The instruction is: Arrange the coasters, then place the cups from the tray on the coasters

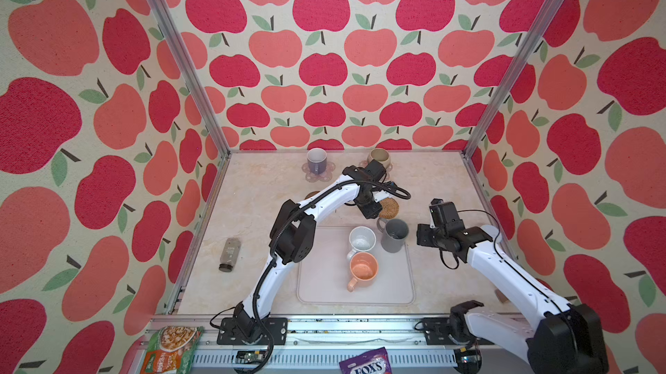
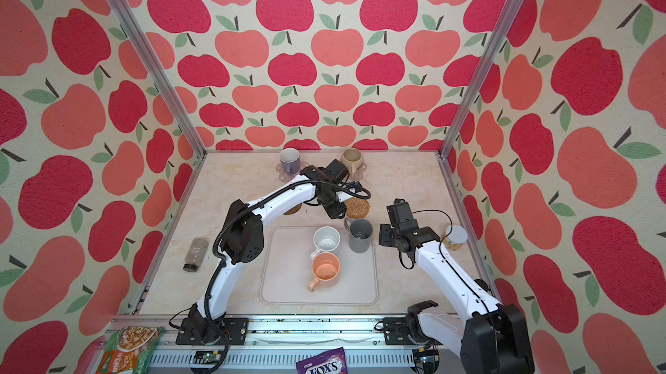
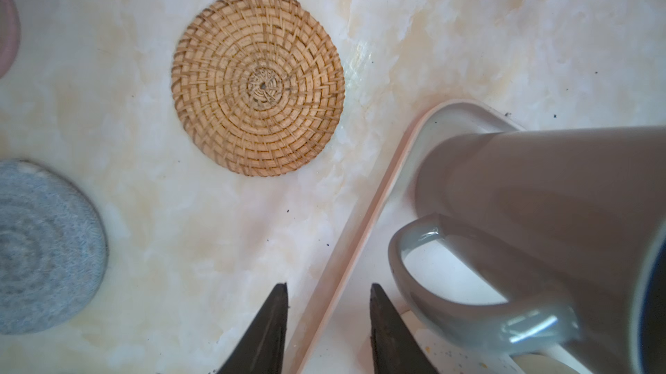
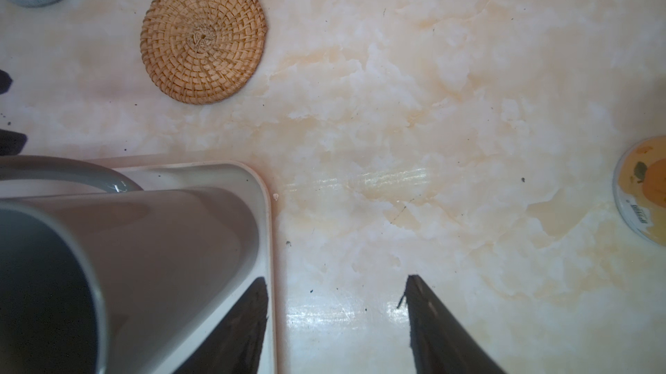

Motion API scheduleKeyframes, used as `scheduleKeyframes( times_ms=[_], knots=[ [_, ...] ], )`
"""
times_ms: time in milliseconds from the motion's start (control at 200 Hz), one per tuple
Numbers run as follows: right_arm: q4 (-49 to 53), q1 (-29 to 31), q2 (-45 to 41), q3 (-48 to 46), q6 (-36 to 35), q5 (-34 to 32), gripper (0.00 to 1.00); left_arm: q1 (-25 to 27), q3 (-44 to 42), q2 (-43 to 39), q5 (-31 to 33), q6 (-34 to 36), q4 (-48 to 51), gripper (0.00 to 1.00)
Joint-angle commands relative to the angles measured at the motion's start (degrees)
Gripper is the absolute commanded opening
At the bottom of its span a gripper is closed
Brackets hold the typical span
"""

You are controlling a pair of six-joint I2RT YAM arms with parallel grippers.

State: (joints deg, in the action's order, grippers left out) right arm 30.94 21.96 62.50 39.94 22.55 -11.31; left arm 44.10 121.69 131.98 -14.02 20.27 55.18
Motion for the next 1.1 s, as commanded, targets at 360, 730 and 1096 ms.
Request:
scheduleKeyframes(
  times_ms=[360, 730, 1096],
  knots=[
    [2.34, -0.42, -1.41, 1.87, -0.93, -0.82, 0.63, -2.66, -6.36, -7.59, -0.53, -2.85, -4.14, 0.41],
    [3.17, -0.45, -1.76, 2.07, -1.19, -1.51, 0.64, -4.27, -8.64, -10.25, -0.87, -4.72, -6.74, 0.41],
    [3.40, -0.51, -2.38, 1.80, -1.45, -1.68, 0.63, -4.72, -10.82, -11.79, -1.48, -6.71, -9.01, 0.41]
  ],
)
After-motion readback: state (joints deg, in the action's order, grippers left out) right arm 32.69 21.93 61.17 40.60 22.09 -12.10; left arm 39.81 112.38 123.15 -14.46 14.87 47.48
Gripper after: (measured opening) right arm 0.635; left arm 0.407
